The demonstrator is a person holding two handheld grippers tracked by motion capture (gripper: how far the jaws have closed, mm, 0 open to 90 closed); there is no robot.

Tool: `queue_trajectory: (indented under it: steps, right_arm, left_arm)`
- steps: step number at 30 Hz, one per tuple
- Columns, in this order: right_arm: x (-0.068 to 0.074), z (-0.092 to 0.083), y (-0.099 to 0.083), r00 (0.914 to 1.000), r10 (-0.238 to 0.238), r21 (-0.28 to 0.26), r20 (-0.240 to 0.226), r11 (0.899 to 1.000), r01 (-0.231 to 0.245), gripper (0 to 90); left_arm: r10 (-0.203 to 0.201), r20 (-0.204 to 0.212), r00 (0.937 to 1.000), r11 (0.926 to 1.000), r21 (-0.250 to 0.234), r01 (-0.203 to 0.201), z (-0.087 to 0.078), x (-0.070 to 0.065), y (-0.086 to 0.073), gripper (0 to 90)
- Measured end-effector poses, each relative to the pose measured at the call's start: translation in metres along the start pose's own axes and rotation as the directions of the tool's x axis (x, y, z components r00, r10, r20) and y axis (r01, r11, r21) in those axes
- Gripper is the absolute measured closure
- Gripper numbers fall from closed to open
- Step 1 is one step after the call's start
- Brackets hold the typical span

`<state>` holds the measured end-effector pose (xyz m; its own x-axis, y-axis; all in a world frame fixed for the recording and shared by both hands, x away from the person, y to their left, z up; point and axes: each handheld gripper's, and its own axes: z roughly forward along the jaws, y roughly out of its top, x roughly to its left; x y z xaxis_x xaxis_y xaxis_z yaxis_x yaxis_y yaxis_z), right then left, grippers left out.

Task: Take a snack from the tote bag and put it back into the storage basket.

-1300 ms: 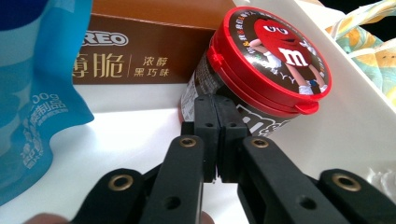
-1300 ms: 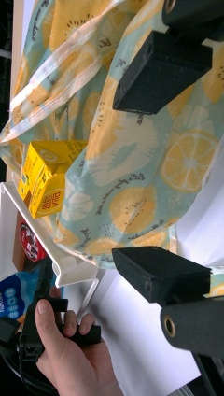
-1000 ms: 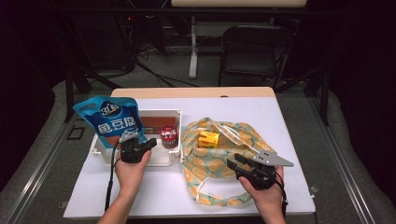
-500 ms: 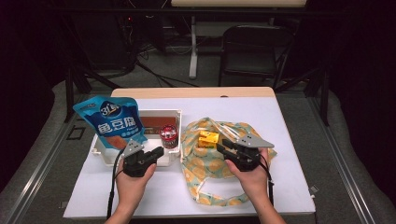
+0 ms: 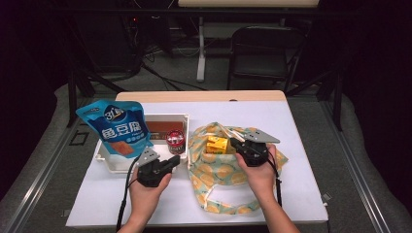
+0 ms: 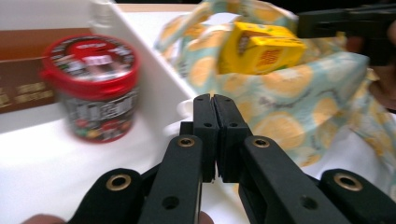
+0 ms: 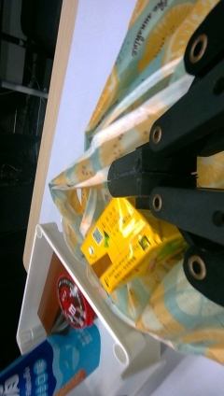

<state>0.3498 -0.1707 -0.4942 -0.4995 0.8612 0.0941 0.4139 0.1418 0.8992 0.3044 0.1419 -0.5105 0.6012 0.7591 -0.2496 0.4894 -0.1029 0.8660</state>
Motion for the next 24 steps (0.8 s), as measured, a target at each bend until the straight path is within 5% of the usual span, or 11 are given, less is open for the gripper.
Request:
queue_trajectory:
  steps: [7,24]
  right_arm:
    - [-0.005,0.015,0.005,0.9994,-0.008,-0.009,0.035,1.0,0.008,90.0]
    - [-0.007,0.016,-0.005,0.9996,-0.001,0.019,-0.03,1.0,0.002,88.4]
  left_arm:
    - [0.025,0.036,0.999,0.9996,0.014,-0.026,0.023,-0.019,0.006,90.0]
    - [0.019,0.029,0.9994,0.9981,0.057,-0.021,0.082,-0.029,0.025,90.0]
